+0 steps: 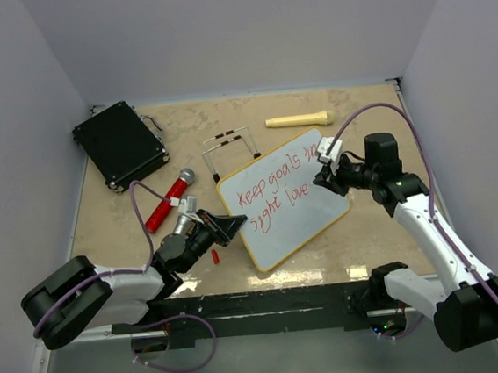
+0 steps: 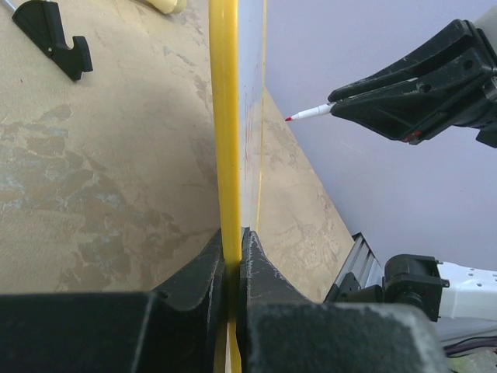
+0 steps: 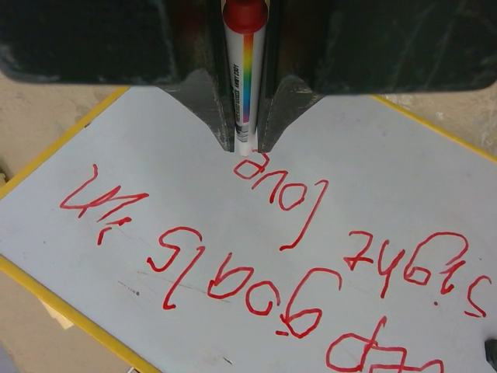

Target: Write a sentence on the whiteboard

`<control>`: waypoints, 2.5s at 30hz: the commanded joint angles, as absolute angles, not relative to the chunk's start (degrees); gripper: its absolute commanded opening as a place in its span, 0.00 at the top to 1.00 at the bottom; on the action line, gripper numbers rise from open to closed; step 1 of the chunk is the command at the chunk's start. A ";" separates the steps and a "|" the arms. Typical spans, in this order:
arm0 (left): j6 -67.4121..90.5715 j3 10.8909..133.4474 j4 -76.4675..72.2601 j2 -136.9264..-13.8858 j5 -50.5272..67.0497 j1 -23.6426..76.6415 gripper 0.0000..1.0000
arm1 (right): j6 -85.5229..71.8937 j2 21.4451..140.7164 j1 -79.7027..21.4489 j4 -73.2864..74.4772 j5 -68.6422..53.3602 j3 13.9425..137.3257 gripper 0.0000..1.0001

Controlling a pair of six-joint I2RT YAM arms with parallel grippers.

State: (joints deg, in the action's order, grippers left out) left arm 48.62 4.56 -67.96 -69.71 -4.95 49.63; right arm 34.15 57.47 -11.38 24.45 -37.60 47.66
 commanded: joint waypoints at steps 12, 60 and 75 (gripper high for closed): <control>45.00 3.78 -69.61 -67.33 -3.08 49.75 1.00 | 39.20 59.67 -4.75 26.37 -42.80 52.12 1.00; 45.09 4.57 -71.54 -69.70 -0.88 49.66 1.00 | 36.30 64.86 -4.04 20.30 -44.47 48.96 1.00; 45.62 4.48 -71.54 -69.79 -1.93 49.75 1.00 | 38.85 64.33 -4.13 24.43 -44.21 49.31 1.00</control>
State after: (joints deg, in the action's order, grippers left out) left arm 48.47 3.84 -68.55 -69.52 -3.11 49.63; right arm 37.65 65.28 -4.10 23.79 -43.48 49.19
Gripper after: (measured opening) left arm 0.079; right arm 0.139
